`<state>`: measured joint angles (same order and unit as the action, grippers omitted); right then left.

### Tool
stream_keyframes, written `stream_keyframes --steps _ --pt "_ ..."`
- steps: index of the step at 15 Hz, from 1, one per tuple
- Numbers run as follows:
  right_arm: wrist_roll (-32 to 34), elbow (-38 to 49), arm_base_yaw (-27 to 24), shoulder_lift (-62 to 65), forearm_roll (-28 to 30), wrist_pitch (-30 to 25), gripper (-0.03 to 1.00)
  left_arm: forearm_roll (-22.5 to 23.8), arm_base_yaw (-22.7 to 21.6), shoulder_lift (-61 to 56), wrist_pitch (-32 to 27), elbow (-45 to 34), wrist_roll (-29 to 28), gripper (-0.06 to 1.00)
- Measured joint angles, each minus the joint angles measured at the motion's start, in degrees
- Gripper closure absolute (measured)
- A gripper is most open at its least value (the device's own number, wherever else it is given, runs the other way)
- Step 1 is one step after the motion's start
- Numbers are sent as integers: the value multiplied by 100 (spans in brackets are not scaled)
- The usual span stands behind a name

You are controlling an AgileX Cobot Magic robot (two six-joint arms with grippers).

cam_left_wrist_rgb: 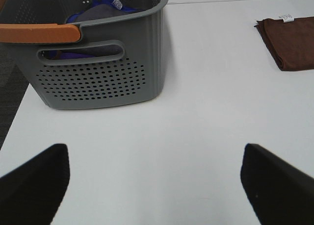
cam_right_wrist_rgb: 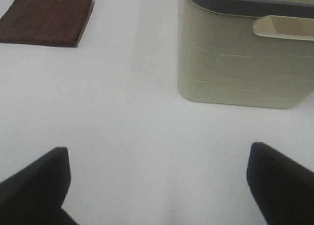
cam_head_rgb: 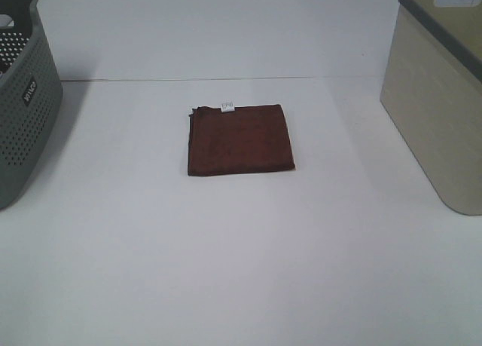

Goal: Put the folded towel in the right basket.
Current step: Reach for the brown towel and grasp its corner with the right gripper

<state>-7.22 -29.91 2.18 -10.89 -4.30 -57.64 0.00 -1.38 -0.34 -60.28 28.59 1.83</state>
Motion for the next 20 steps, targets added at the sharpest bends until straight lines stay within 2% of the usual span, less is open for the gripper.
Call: stream_keyframes --steps 6,10,15,17,20 --pt "-493 -1369 0 -2911 -659 115 6 0 0 0 0 0 0 6" --pt "-665 -2315 0 -4469 -1060 -149 7 0 0 0 0 0 0 6" --pt "-854 -2830 0 -5942 -1748 -321 8 0 0 0 0 0 0 6" --pt "-922 -2962 269 -6343 -1805 -309 9 0 0 0 0 0 0 6" --pt "-728 -3289 1094 -6950 -1839 17 11 0 0 0 0 0 0 6"
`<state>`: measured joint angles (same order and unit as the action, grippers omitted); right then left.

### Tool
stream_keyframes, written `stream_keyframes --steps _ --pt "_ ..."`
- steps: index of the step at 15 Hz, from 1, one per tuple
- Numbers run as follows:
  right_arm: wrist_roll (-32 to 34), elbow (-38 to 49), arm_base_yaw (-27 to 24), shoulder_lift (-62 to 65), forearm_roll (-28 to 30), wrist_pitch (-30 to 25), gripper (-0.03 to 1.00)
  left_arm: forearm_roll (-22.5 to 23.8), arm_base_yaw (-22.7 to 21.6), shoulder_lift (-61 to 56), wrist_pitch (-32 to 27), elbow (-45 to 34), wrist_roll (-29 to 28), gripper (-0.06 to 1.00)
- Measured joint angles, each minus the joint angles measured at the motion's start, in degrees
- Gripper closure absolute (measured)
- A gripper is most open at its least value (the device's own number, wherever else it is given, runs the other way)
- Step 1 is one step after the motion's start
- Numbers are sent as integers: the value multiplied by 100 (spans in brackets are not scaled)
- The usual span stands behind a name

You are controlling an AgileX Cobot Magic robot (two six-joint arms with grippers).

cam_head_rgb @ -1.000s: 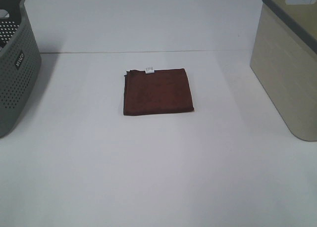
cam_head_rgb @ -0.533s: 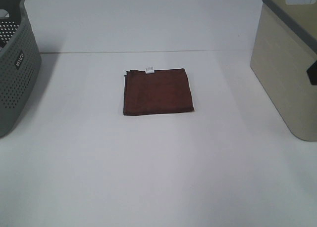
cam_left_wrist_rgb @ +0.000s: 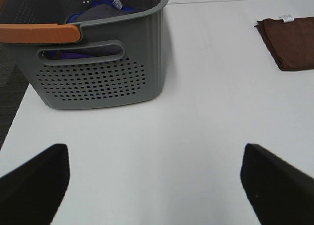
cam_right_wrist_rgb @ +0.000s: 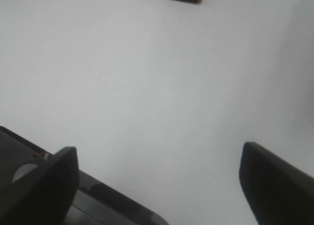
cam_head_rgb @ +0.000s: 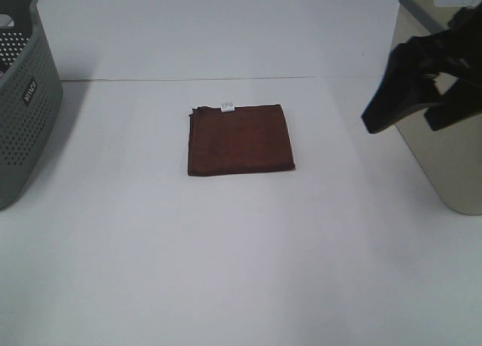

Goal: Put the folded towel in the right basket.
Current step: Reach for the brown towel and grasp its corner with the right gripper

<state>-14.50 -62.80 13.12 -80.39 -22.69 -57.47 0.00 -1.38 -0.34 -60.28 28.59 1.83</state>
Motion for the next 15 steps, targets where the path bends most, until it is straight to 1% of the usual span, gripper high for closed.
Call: stream_keyframes --steps 2,4,7,8,9,10,11,13,14,15 --pt "126 -430 350 -573 -6 160 16 0 0 0 0 0 0 6" --pt "201 -951 470 -1249 -23 172 18 0 0 0 0 0 0 6" --pt "304 -1954 487 -2378 -252 138 19 0 0 0 0 0 0 6" --pt "304 -2303 487 -2739 -407 23 20 0 0 0 0 0 0 6" --pt "304 -3054 487 -3461 -573 -235 21 0 0 0 0 0 0 6" --pt "327 -3421 487 -3810 -607 -384 21 0 0 0 0 0 0 6" --pt "378 -3564 487 -3948 -607 -447 21 0 0 0 0 0 0 6" --pt "453 -4177 430 -4509 -688 -613 21 0 0 0 0 0 0 6" --pt "447 -4377 344 -4721 -831 -630 21 0 0 0 0 0 0 6" --pt "447 -4515 229 -4945 -1094 -642 21 0 0 0 0 0 0 6"
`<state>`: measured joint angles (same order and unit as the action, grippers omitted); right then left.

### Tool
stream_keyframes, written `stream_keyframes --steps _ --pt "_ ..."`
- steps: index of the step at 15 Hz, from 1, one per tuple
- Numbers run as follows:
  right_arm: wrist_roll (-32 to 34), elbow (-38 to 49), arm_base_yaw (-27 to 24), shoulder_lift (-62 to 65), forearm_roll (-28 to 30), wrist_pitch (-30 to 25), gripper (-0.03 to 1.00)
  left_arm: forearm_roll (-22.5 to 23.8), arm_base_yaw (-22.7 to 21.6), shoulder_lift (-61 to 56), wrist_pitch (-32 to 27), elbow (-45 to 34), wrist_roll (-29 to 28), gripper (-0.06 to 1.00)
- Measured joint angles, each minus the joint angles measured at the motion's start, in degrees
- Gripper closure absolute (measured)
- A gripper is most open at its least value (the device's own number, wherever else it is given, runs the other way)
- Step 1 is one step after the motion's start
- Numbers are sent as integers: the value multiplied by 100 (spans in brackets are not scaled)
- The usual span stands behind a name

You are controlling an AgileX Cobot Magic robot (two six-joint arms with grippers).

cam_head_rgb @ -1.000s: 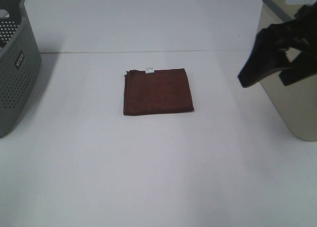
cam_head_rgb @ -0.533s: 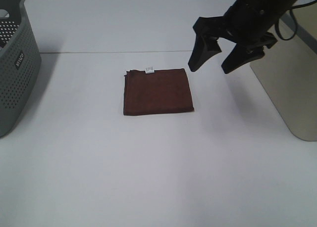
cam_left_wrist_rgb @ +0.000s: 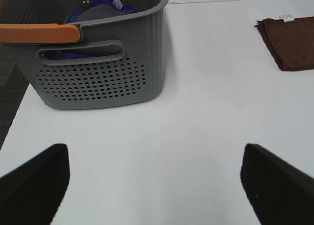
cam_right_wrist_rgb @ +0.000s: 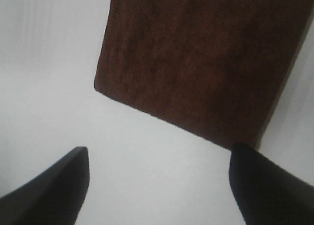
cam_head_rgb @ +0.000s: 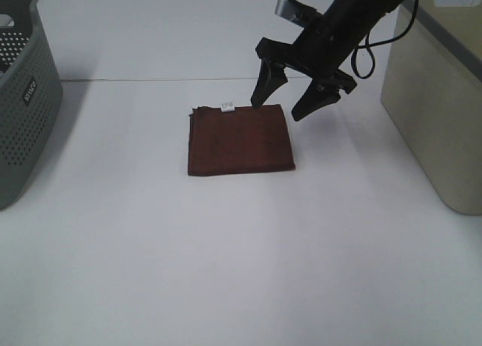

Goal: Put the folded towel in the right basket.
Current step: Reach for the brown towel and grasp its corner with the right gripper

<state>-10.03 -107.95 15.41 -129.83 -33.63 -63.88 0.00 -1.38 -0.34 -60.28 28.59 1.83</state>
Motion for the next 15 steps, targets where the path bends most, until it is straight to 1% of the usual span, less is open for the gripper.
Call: stream_keyframes --steps 2,3,8,11,13,15 --pt "-86 -126 -229 -338 -470 23 21 0 0 0 0 0 0 6" --pt "-172 -132 -327 -487 -602 74 21 0 0 0 0 0 0 6" --pt "-258 -132 -344 -957 -596 539 21 0 0 0 0 0 0 6" --pt "-350 -132 -344 -1140 -527 940 21 0 0 0 0 0 0 6" --pt "-378 -166 -344 -1192 -584 1054 22 0 0 0 0 0 0 6" --pt "-498 -178 -344 -1243 -773 1117 24 0 0 0 0 0 0 6"
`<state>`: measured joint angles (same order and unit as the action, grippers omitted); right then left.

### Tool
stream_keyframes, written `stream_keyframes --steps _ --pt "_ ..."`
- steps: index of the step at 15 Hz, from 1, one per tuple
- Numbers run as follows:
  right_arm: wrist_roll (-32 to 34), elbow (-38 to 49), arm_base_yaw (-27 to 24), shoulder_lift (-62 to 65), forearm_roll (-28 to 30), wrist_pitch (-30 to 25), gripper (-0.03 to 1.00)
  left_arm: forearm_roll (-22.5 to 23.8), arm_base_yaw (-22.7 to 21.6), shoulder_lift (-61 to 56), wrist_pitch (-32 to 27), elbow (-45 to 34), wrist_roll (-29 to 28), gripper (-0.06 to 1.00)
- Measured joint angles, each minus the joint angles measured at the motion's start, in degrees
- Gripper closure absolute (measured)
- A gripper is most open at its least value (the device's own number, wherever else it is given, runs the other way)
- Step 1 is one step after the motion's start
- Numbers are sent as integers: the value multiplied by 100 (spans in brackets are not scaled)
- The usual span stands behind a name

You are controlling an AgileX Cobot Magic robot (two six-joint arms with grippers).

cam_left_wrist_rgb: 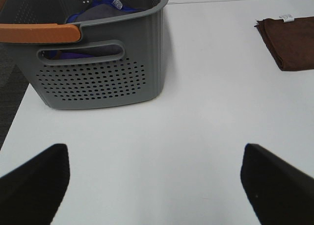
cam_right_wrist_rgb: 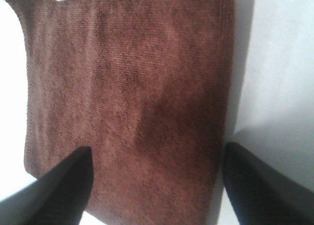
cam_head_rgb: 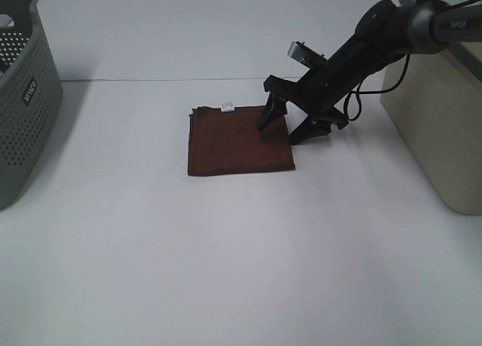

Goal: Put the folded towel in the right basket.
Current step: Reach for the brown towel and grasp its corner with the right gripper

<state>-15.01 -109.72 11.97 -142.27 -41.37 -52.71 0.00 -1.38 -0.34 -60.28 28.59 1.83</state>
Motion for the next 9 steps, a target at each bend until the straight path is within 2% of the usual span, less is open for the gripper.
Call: stream_keyframes --steps 4,9 --pt "-206 -11 298 -103 -281 269 38 0 0 0 0 0 0 6" --pt "-195 0 676 -172 -350 642 69 0 0 0 0 0 0 6"
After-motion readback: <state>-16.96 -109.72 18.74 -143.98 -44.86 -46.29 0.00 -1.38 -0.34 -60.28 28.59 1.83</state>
